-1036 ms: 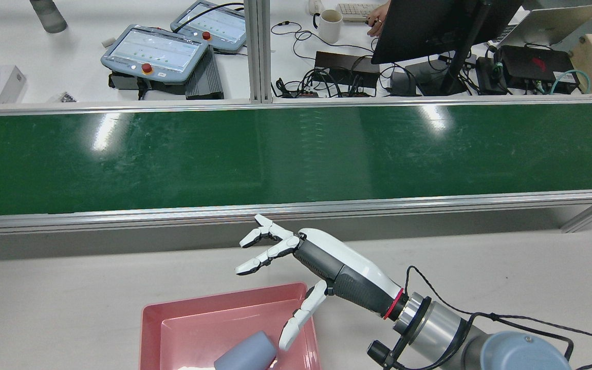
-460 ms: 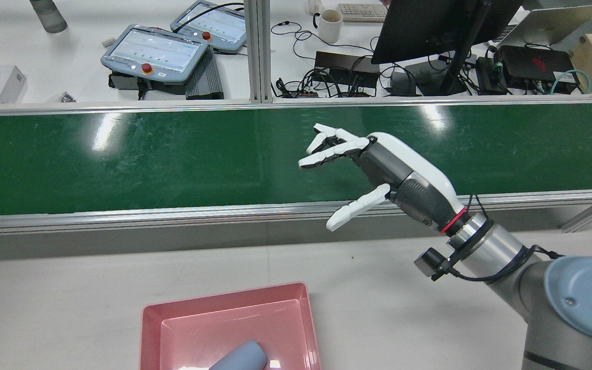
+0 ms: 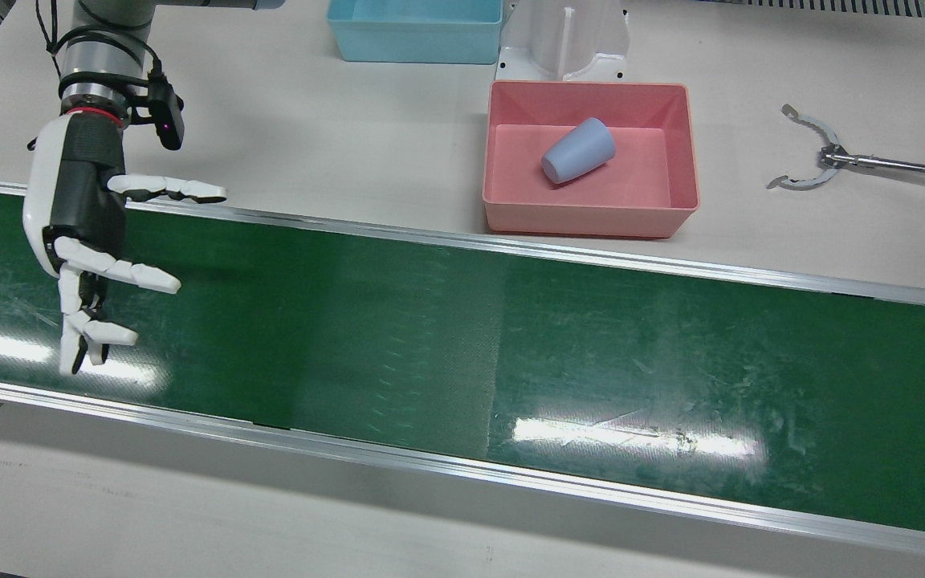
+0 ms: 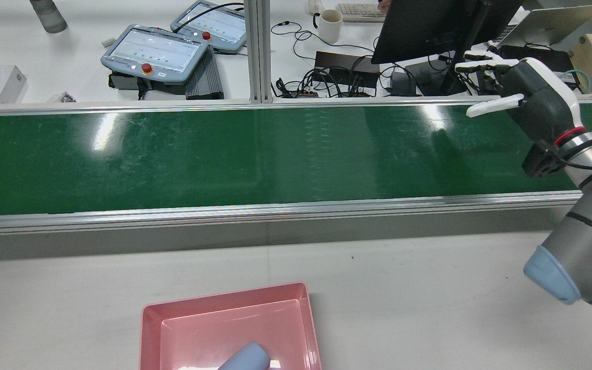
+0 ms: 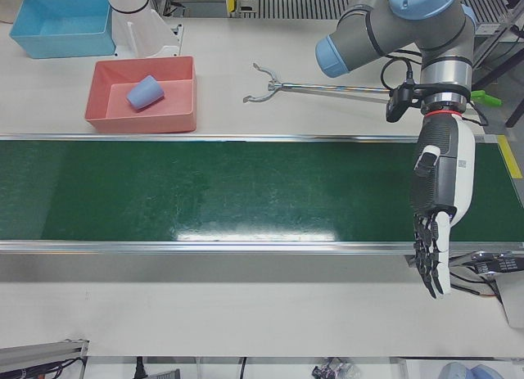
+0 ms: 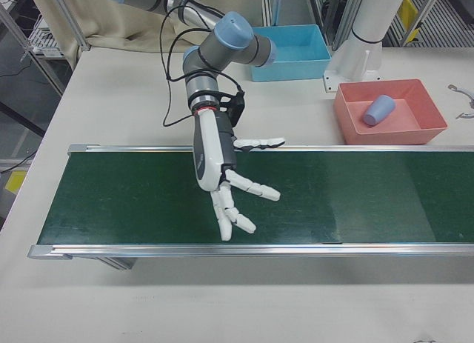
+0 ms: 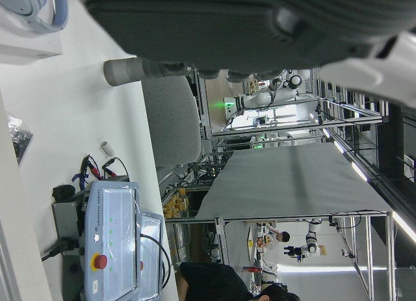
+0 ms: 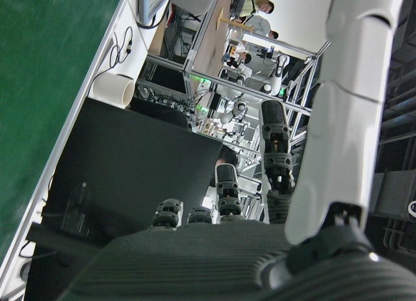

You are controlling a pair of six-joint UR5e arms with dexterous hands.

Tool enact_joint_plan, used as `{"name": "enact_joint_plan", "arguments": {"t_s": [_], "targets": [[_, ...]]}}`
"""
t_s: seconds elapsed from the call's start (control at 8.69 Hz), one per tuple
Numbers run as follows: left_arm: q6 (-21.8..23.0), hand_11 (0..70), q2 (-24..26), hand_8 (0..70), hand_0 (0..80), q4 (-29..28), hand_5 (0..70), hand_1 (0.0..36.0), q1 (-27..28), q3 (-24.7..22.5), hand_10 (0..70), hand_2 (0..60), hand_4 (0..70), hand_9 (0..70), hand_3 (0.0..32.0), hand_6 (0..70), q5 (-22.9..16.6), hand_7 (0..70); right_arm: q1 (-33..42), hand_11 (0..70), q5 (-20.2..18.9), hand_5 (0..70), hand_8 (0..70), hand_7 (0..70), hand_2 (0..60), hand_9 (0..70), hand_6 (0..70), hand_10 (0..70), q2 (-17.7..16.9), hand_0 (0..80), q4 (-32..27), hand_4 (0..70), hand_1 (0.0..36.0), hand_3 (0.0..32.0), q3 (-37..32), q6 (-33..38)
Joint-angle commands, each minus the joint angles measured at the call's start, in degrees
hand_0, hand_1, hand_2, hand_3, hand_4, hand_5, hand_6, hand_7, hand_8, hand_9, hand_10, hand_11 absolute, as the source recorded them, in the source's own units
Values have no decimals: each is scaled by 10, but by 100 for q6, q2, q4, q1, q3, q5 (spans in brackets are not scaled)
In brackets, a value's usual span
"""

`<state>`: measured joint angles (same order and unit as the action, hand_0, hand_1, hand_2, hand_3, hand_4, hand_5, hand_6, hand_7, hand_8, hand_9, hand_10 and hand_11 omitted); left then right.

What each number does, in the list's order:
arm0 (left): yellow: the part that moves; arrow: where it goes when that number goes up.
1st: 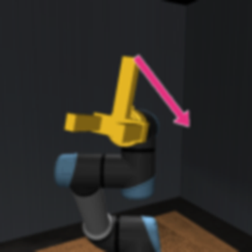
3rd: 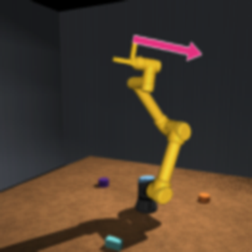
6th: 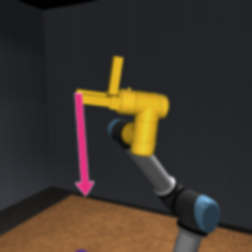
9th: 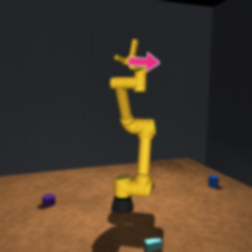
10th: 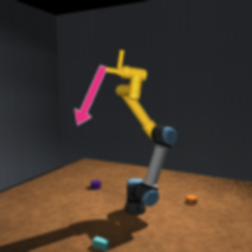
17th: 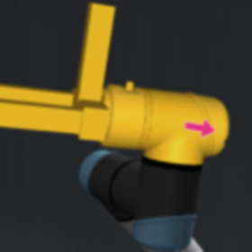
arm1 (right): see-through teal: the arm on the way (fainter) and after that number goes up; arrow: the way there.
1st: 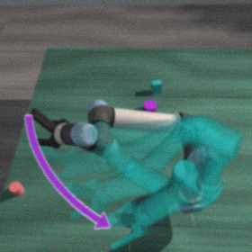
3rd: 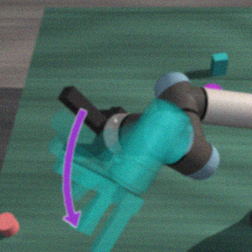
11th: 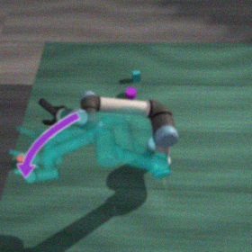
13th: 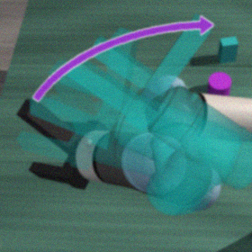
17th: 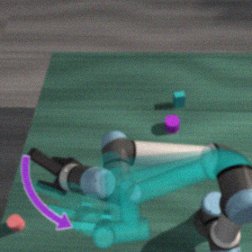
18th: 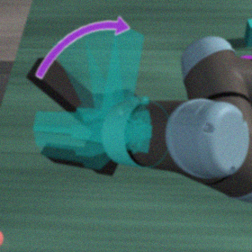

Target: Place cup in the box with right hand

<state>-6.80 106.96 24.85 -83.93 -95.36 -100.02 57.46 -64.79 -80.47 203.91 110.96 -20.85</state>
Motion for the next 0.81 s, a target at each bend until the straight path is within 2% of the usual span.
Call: {"name": "enact_joint_plan", "arguments": {"t_s": [0.0, 0.12, 0.23, 0.58, 0.69], "targets": [[-6, 0, 0, 0, 0, 2, 0, 0, 0, 0, 0, 0, 0, 0, 0, 0, 0, 0, 336, 63, -8, 56, 0, 132, 0, 12, 38, 30, -83, 566, -97, 232, 123, 0, -347, 72], [3, 0, 0, 0, 0, 2, 0, 0, 0, 0, 0, 0, 0, 0, 0, 0, 0, 0, 345, 56, -8, 56, 0, 107, 0, 7, 21, 25, -92, 560, -97, 182, 122, 66, -347, 64], [-6, 0, 0, 0, 0, -7, 0, 0, 0, 0, 0, 0, 0, 0, 0, 0, 0, 0, 345, 55, -8, 56, 0, 97, 0, 5, 20, 25, -83, 558, -105, 183, 121, 66, -347, 55], [3, 0, 0, 0, 0, 2, 0, 0, 0, 0, 0, 0, 0, 0, 0, 0, 0, 0, 319, 65, -8, 56, 2, 120, 0, 10, 26, 32, -83, 554, -105, 203, 119, 50, -339, 63], [3, 0, 0, 0, 0, 2, 0, 0, 0, 0, 0, 0, 0, 0, 0, 0, 0, 0, 310, 66, -8, 55, 4, 128, 0, 12, 28, 33, -74, 552, -105, 208, 116, 54, -339, 64]]}}
